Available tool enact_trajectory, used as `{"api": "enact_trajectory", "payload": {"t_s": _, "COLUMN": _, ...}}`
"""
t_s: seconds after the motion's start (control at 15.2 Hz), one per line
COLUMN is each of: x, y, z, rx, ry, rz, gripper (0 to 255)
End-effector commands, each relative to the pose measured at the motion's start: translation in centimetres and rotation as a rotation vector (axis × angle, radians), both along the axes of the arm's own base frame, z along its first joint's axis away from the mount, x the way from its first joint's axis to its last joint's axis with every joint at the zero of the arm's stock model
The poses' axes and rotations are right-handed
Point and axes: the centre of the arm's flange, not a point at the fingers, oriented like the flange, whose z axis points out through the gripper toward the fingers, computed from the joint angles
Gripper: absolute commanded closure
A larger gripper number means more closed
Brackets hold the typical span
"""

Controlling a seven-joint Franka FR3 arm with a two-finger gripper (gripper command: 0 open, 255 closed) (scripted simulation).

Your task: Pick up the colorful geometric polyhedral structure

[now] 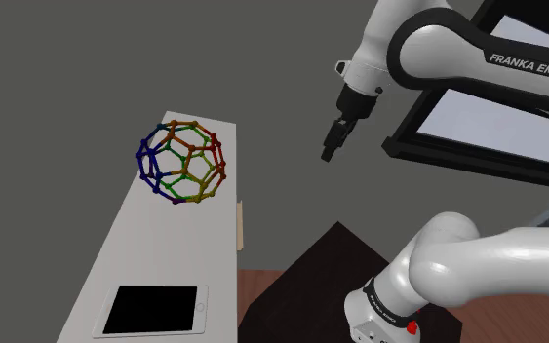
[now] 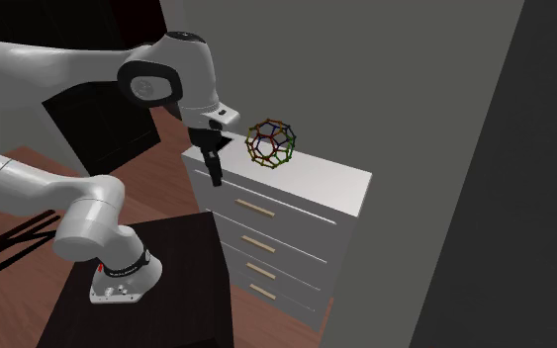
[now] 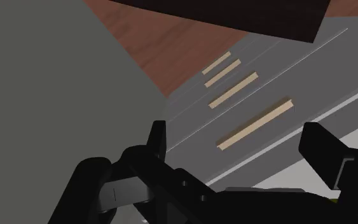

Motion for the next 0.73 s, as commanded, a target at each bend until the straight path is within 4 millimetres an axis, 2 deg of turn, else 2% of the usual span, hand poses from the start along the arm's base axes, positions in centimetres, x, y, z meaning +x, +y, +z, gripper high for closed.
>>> {"api": "enact_trajectory", "payload": {"t_s": 0.0, "x": 0.0, "y": 0.0, "z": 0.0, "rx": 0.000, "ry": 0.000, "rz": 0.000, "gripper": 0}}
{"api": "enact_trajectory", "payload": {"t_s": 0.33, "x": 5.1, "y": 2.9, "z": -0.2, "rx": 0.046, "ry": -0.028, "rz": 0.186, "gripper": 0}}
{"api": "enact_trajectory", "payload": {"t_s": 0.66, "x": 9.5, "y": 6.7, "z": 0.0, "rx": 0.092, "ry": -0.057, "rz": 0.373, "gripper": 0}}
